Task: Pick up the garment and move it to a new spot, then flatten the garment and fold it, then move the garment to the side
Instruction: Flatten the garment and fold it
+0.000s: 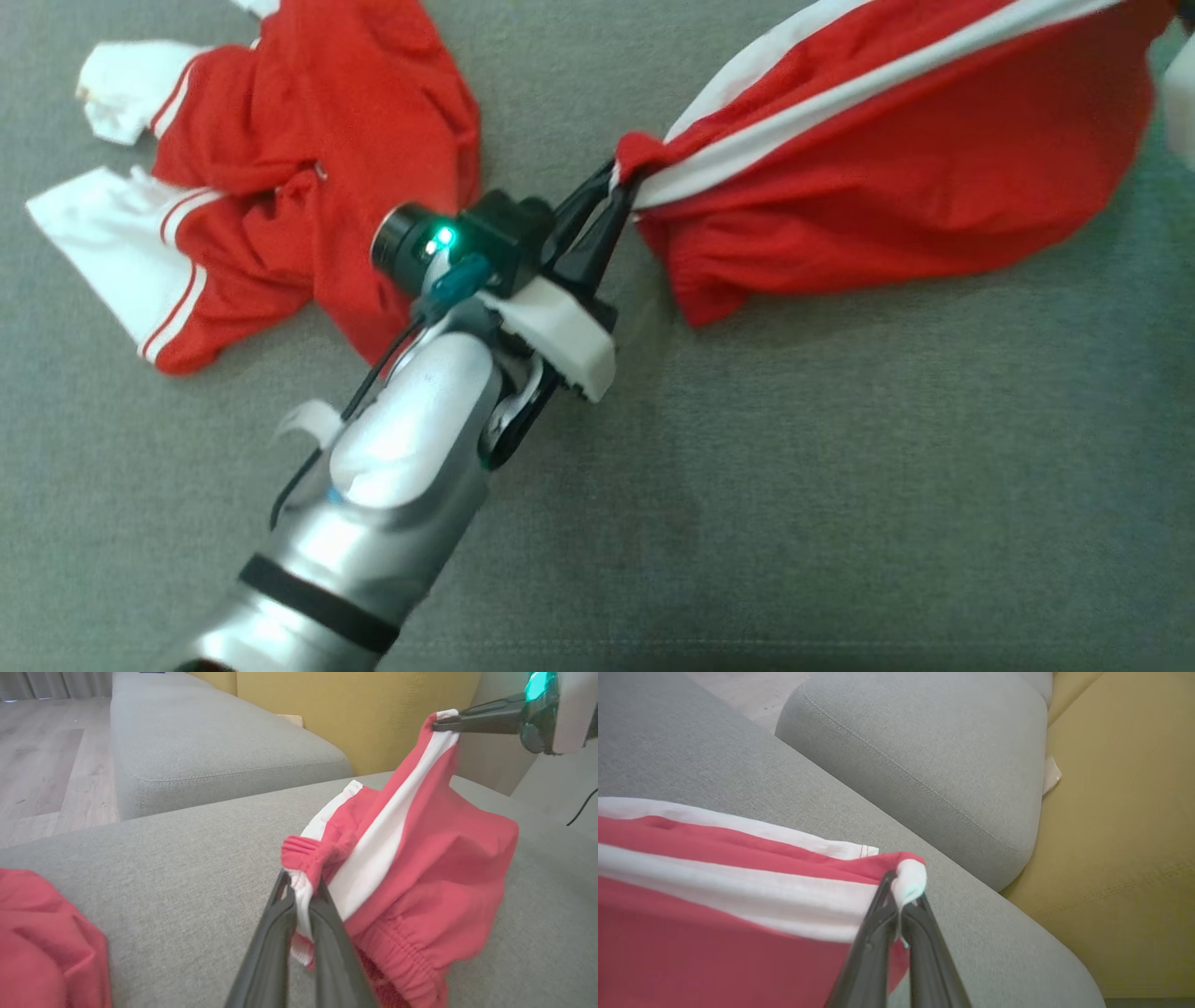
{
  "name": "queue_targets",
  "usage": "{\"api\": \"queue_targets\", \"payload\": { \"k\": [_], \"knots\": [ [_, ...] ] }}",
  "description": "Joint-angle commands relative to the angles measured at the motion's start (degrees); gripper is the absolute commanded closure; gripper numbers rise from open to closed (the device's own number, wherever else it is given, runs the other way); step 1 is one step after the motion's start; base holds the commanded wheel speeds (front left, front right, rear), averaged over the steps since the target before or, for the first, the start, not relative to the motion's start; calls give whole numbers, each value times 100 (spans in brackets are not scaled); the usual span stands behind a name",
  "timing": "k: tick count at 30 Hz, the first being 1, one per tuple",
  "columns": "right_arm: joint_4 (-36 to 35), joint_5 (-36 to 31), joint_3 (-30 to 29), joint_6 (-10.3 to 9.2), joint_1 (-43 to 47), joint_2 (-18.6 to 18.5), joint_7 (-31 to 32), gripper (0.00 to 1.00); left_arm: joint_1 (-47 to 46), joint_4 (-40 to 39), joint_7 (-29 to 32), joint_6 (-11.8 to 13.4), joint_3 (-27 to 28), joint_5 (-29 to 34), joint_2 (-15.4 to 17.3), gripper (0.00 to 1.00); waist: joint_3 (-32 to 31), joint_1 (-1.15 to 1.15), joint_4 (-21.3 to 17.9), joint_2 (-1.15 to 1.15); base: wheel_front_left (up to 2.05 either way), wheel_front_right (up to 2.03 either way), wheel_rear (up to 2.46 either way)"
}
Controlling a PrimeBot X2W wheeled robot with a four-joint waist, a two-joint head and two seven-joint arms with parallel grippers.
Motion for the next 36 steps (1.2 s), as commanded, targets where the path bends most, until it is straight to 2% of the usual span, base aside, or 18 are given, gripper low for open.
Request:
{"api": "queue_targets", "payload": {
  "k": [1,13,14,15,25,36],
  "knots": [
    [111,-38,74,-13,-240,-119,-76,100,-296,-156,-28,102,67,-97,123,100,179,0,124,0,0,0,0],
    [1217,104,540,-13,-1059,247,-440,100,-724,-24,-29,305,-261,-323,122,100,507,0,222,0,0,0,0],
    [1304,135,553,-13,-1094,280,-452,100,-735,1,-29,317,-274,-345,122,73,518,0,226,0,0,0,0],
    [1371,137,568,-13,-1135,308,-507,0,-745,16,-29,340,-277,-363,122,0,529,0,226,0,0,0,0],
    [2017,254,557,-13,-1245,582,-950,0,-714,150,-29,435,-207,-354,122,0,378,0,76,0,0,0,0],
    [2348,726,-220,-13,-768,1064,-2371,0,-228,-13,-29,542,443,-237,227,0,-433,0,-324,0,0,0,0]
  ]
}}
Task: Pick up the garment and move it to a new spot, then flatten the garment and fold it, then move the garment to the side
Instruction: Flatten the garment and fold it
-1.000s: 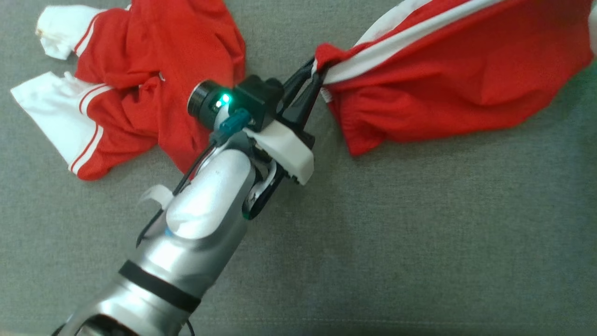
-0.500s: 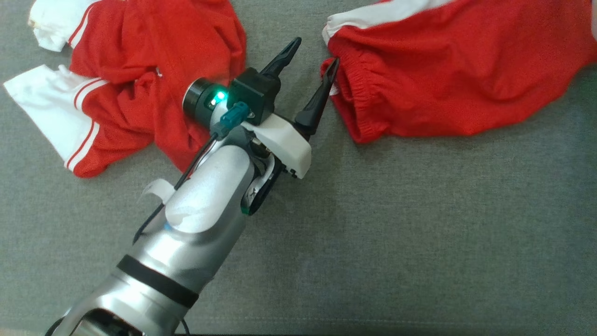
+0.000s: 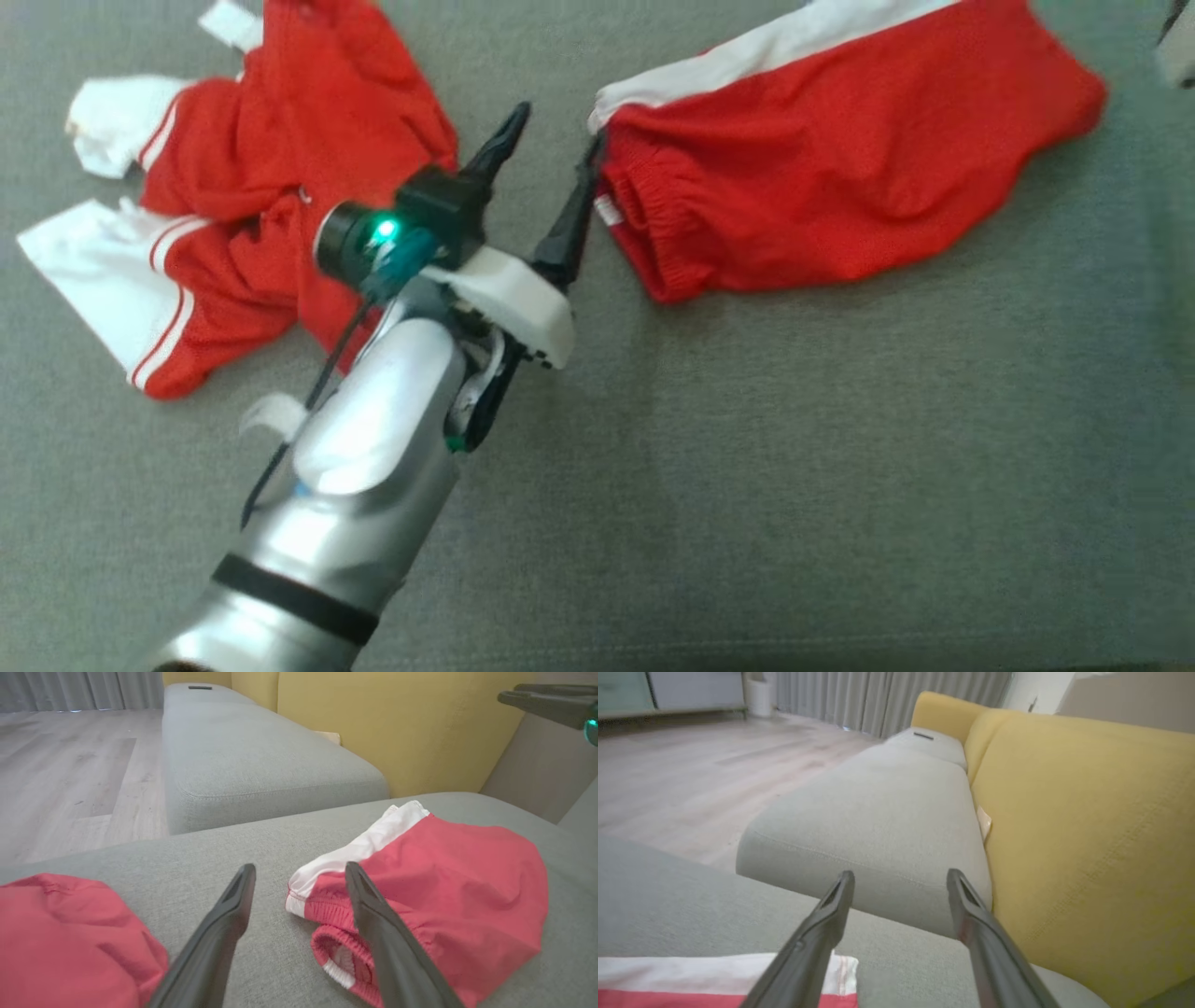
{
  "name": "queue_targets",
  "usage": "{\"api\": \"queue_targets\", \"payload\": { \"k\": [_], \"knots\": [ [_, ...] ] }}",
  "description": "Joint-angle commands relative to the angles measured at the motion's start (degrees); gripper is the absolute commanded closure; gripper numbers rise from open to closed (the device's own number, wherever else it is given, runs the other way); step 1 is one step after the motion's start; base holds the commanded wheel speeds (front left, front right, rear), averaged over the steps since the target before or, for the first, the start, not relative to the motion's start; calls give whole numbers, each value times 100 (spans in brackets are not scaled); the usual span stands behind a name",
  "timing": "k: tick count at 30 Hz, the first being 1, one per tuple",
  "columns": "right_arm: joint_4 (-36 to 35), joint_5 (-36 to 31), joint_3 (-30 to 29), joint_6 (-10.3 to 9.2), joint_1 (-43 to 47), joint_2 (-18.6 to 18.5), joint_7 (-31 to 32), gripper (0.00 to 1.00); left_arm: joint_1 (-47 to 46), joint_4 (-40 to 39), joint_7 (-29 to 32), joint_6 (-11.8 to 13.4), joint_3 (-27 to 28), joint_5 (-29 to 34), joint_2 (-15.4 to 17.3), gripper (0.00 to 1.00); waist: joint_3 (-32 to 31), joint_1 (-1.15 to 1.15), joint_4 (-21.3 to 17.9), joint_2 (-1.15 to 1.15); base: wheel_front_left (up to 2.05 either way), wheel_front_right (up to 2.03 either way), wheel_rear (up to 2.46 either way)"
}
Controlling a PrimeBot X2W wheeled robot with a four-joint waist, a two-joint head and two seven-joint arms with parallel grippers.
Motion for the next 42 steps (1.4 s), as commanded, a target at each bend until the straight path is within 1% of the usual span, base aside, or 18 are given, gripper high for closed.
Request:
{"api": "queue_targets", "payload": {
  "k": [1,6,9,11,15,17,21,25,27,30,34,36,42],
  "knots": [
    [-119,99,-119,-12,221,68,-158,0,-8,-265,-29,55,296,28,157,0,-269,0,-176,0,0,0,0],
    [-406,312,-673,-12,760,436,-407,0,430,-752,-29,119,852,14,229,0,-660,0,-365,0,0,0,0],
    [-732,330,-1096,-12,1234,662,-438,0,756,-1178,-29,144,1219,68,254,0,-878,0,-454,0,0,0,0],
    [-1070,234,-1471,-12,1625,823,-442,0,1003,-1480,-29,122,1445,118,250,0,-1011,0,-505,0,0,0,0],
    [-1731,-186,-2219,-12,2545,1209,-444,0,1548,-1999,-29,16,1864,199,211,0,-1236,0,-593,0,0,0,0],
    [-2050,-575,-2550,-12,3007,1406,-444,0,1823,-2217,-29,-34,2069,225,176,0,-1326,0,-635,0,0,0,0],
    [-2639,-1067,-3203,-12,3819,1980,-445,0,2317,-2545,-29,-176,2392,306,112,0,-1456,0,-699,0,0,0,0],
    [-3201,-1476,-3676,-12,4481,2481,-445,0,2766,-2690,-29,-365,2546,430,68,0,-1581,0,-715,0,0,0,0],
    [-3478,-1748,-3785,-12,4827,2640,-445,0,2976,-2739,-29,-430,2574,478,53,0,-1637,0,-717,0,0,0,0],
    [-3830,-1934,-3866,-12,5303,2790,-445,0,3261,-2794,-29,-467,2570,474,41,0,-1678,0,-731,0,0,0,0],
    [-4015,-1918,-3890,-12,5600,2830,-445,0,3418,-2876,-29,-391,2544,334,38,0,-1671,0,-737,0,0,0,0],
    [-4080,-1798,-3853,-12,5696,2834,-445,0,3447,-2902,-29,-373,2508,307,38,0,-1644,0,-726,0,0,0,0],
    [-4106,-1692,-3983,-12,5603,2837,-260,0,3308,-2896,-29,-375,2416,328,37,0,-1431,0,-611,0,0,0,0]
  ]
}}
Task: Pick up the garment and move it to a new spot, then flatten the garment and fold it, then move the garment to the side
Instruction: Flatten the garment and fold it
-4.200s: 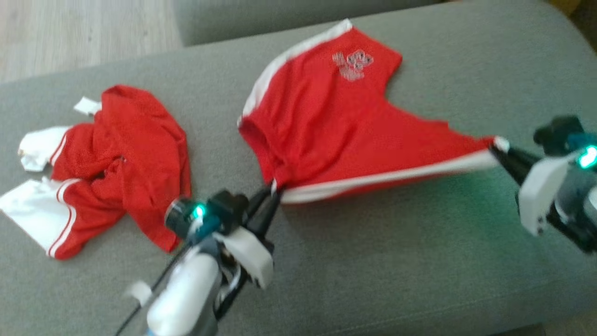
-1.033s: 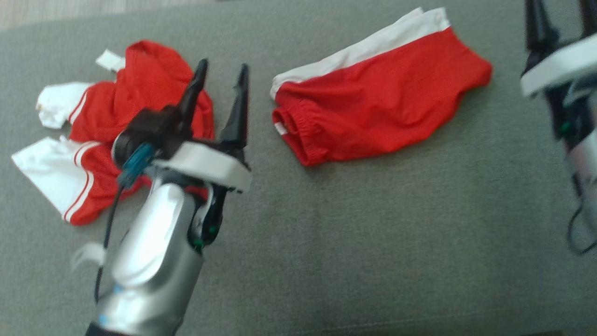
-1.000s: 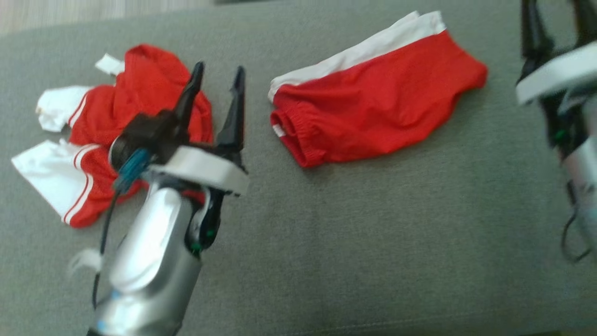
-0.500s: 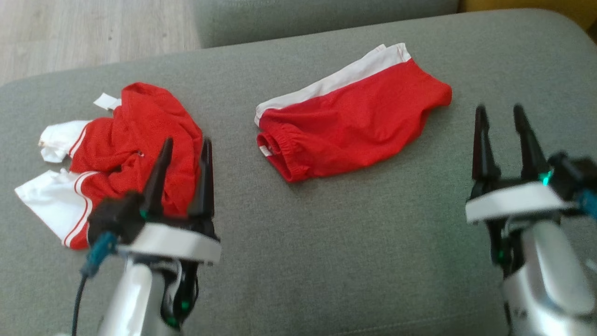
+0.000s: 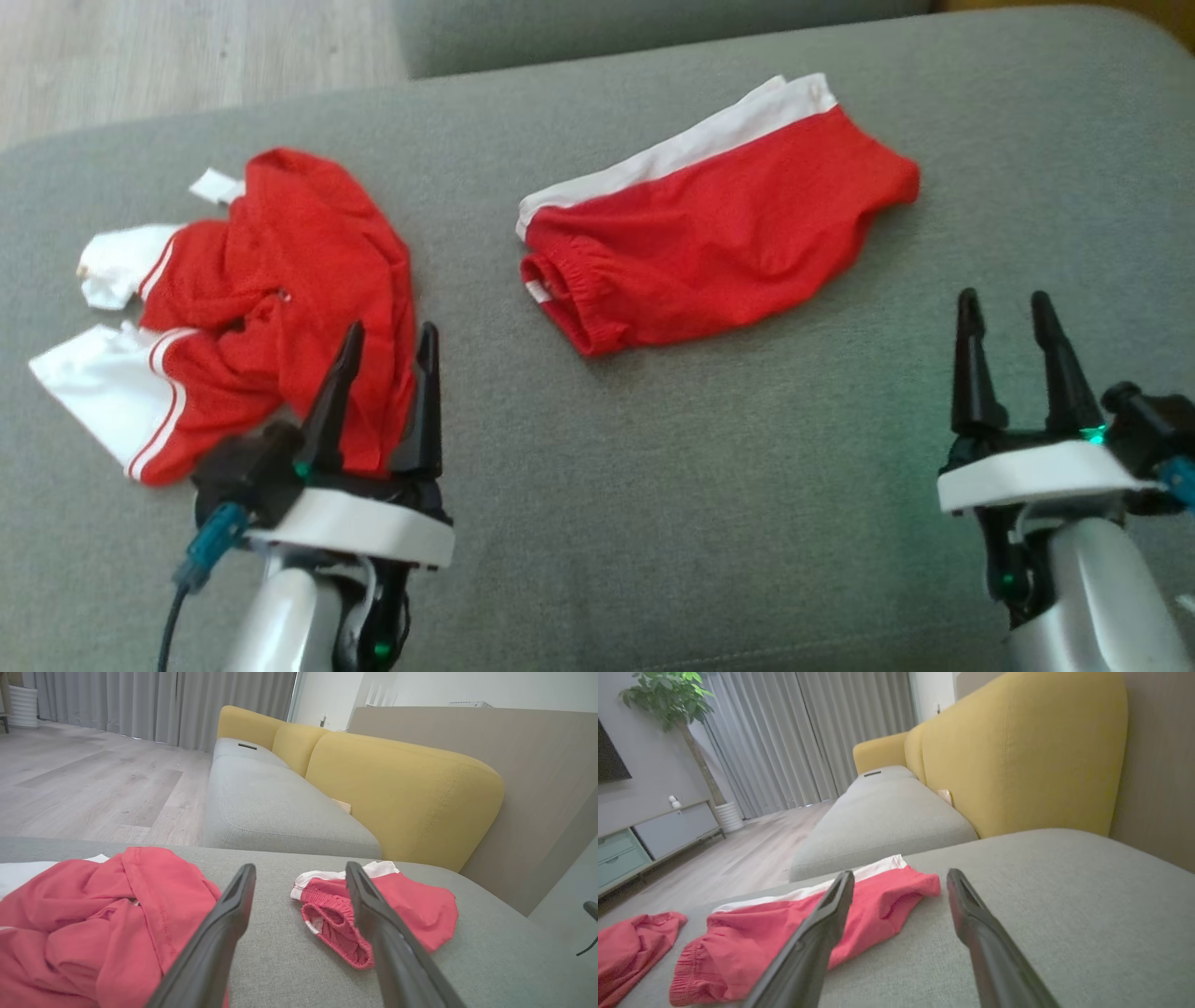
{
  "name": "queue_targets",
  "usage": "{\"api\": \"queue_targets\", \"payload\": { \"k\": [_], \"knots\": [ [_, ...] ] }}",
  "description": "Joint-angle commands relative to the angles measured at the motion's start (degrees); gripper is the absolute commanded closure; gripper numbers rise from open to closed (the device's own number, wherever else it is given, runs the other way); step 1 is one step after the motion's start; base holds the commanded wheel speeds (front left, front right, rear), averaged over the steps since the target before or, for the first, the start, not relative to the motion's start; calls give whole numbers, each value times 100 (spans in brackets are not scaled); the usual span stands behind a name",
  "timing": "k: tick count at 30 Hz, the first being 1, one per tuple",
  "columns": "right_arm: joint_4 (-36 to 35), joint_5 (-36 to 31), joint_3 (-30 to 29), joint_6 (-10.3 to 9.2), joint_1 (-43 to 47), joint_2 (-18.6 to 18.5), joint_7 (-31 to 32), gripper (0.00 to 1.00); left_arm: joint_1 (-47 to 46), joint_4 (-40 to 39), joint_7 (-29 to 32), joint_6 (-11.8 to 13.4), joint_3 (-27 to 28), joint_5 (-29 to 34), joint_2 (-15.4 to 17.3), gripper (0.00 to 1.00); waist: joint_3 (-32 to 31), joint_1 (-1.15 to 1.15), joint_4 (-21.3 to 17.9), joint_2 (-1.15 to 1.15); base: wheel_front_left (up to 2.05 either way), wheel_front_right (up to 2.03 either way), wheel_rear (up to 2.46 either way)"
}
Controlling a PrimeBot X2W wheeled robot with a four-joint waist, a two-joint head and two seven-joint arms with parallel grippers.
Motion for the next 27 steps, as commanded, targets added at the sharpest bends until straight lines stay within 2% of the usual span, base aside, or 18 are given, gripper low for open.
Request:
{"api": "queue_targets", "payload": {
  "k": [1,7,11,16,22,27],
  "knots": [
    [-149,102,55,-11,-337,1,84,0,-365,-208,-29,29,119,27,9,0,136,1,96,0,0,0,0],
    [338,513,-267,-11,-932,2,646,0,-559,-192,-29,39,16,-27,9,0,483,1,403,0,0,0,0],
    [874,1065,-563,-11,-1502,2,957,0,-635,-150,-29,35,-72,-58,9,0,669,1,631,0,0,0,0],
    [2188,1431,-1227,-11,-2405,2,1192,0,-741,-124,-29,27,-280,-115,9,0,834,1,976,0,0,0,0],
    [3567,1149,-2019,-11,-3188,2,1345,0,-823,-147,-29,89,-411,-187,8,0,905,1,1241,0,0,0,0],
    [4341,614,-2775,-11,-3618,-28,1371,0,-809,-180,-29,151,-395,-260,8,0,928,1,1366,0,0,0,0]
  ]
}}
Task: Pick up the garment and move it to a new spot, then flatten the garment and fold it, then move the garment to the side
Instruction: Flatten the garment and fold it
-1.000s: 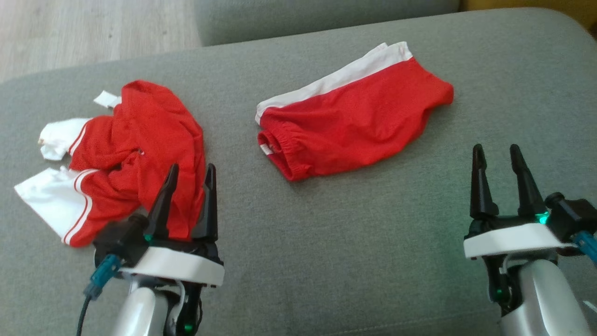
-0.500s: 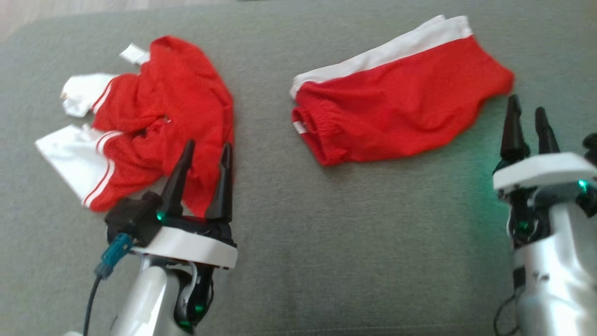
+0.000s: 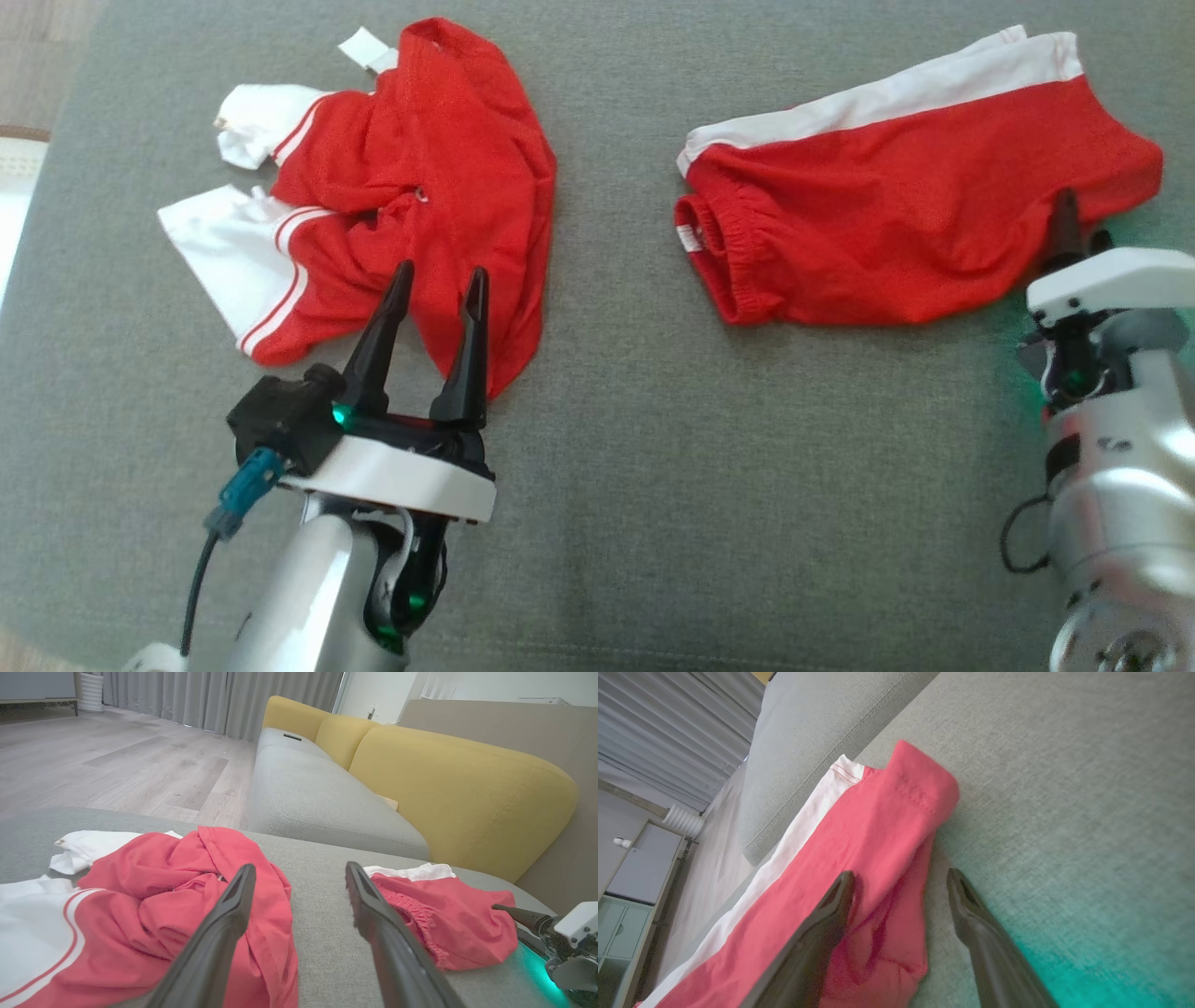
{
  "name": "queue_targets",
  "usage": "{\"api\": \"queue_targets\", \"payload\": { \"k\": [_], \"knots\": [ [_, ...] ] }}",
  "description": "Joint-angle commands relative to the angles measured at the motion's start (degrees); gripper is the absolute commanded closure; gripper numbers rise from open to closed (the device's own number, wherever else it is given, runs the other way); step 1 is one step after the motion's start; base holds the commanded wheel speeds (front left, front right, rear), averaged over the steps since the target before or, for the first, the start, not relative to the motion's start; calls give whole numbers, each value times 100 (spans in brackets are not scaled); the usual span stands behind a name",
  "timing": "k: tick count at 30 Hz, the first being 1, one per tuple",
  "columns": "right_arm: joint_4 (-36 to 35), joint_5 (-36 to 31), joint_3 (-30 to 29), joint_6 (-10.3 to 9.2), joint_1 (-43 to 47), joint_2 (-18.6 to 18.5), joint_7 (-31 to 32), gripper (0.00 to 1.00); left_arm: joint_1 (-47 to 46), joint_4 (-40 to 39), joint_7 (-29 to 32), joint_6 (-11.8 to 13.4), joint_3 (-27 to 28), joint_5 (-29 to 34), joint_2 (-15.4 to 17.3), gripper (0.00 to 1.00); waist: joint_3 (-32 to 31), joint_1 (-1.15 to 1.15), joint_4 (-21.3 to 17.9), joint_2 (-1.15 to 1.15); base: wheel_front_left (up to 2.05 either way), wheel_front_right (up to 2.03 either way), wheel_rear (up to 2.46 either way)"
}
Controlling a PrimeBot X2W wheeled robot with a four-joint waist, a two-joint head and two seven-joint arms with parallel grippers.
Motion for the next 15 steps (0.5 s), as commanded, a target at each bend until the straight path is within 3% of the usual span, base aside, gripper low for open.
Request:
{"api": "queue_targets", "payload": {
  "k": [1,5,15],
  "knots": [
    [157,-196,-110,-5,-221,5,42,0,-134,-214,-29,33,181,-24,22,0,10,0,45,0,0,0,0],
    [549,-616,-487,-5,-516,-72,180,0,-139,-240,-29,39,181,-28,22,0,65,0,77,0,0,0,0],
    [859,-1467,-724,-5,-1275,-412,713,0,-365,-350,-29,71,44,-147,22,0,432,0,184,0,0,0,0]
  ]
}}
